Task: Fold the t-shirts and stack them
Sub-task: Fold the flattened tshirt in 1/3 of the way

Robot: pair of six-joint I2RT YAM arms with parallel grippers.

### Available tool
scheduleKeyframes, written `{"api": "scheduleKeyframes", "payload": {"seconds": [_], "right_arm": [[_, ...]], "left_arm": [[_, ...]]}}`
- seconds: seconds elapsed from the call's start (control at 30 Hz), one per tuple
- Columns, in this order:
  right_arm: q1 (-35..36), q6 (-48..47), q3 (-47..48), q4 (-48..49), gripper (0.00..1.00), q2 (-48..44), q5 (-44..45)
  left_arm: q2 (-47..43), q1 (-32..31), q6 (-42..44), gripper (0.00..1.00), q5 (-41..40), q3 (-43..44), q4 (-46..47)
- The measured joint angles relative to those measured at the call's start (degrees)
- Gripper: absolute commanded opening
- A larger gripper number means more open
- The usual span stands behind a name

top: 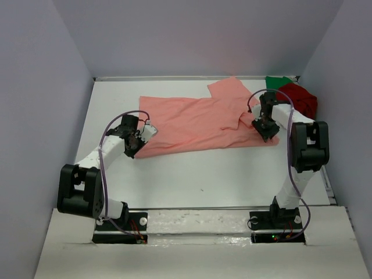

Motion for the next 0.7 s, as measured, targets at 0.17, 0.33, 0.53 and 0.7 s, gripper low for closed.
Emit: {"api": "scheduleKeyframes", "payload": {"seconds": [0.17, 0.33, 0.53, 0.7], "right_arm": [[0.0, -0.63, 4.92, -2.36, 0.67, -3.28, -3.3], [0.0, -0.55, 10.64, -3.17, 0.67, -6.8, -5.35], [0.02, 0.98, 9.55, -3.3, 0.61, -9.42, -7.48], [0.02, 2.91, 3.74, -1.62, 0.51, -9.97, -10.08]], "left_arm": [[-0.42, 0.0, -1.42, 0.05, -0.17, 5.18, 2.08], [-2.43, 0.0, -3.13, 0.2, -0.5, 6.36, 5.49], [-1.09, 0.0, -4.09, 0.35, 1.27, 6.34, 8.61], [0.98, 0.02, -4.83, 0.52, 4.07, 5.07, 11.54]]}}
